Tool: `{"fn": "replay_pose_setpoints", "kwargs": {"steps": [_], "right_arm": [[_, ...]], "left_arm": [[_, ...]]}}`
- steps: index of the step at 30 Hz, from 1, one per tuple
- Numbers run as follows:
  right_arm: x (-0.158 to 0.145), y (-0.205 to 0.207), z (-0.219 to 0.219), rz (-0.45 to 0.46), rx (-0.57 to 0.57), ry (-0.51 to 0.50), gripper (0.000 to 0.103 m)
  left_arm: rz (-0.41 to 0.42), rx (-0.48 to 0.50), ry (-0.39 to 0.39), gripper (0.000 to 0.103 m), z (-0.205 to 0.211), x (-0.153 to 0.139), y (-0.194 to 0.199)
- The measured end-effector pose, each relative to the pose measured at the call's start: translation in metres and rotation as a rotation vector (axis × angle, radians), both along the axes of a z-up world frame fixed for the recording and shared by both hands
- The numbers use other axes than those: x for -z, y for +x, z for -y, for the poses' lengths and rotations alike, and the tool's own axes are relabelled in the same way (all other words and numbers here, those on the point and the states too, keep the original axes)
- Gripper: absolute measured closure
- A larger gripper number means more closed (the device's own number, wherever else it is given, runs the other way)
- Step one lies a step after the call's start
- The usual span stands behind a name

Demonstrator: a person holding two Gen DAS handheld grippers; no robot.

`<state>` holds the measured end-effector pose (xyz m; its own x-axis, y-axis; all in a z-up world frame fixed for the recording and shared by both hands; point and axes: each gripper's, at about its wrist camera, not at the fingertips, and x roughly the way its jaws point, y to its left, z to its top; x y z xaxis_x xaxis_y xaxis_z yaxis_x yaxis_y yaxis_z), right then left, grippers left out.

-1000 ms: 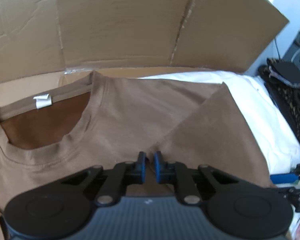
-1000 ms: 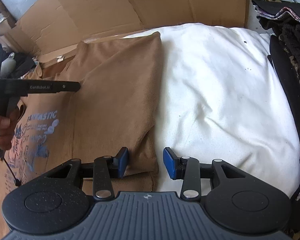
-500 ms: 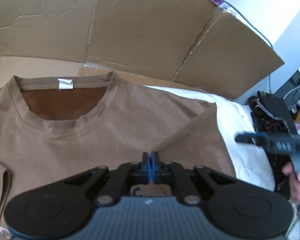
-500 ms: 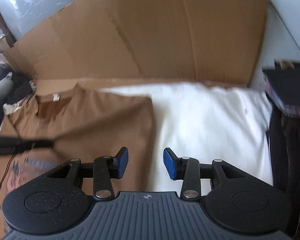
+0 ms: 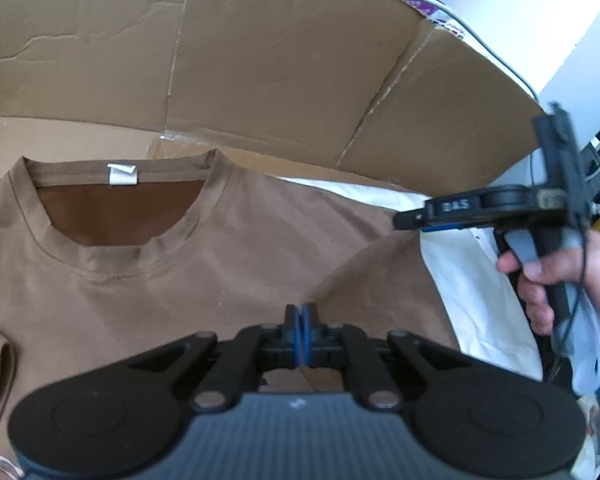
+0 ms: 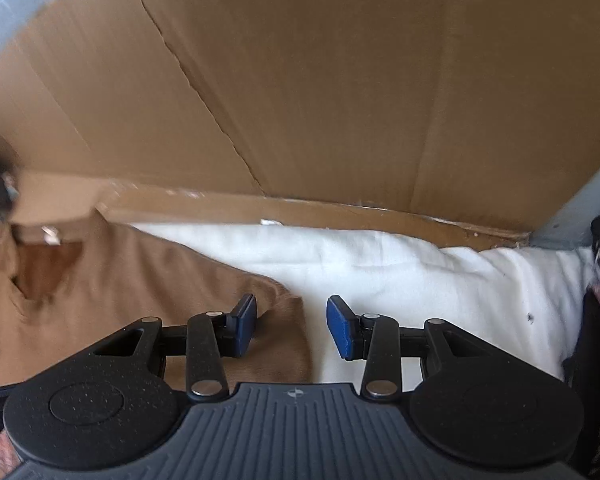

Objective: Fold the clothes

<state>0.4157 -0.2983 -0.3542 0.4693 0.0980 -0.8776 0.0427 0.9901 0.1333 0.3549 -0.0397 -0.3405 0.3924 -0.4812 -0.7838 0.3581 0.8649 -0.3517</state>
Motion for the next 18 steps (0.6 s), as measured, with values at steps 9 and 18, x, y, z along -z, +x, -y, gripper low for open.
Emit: {"fn": "replay_pose_setpoints", "kwargs": {"steps": [9, 18], "right_arm": [[0.014, 0.029, -0.004, -0.057, 0.030, -0.072, 0.057], [-0.001, 0.025, 0.043, 0.022, 0.200, 0.187, 0.057]], "left_arm": [[-0.022, -0.013, -0.011, 0.101, -0.002, -0.009, -0.012], [-0.053, -0.062, -0.031, 0.101, -0.015, -0.001, -0.009]]}}
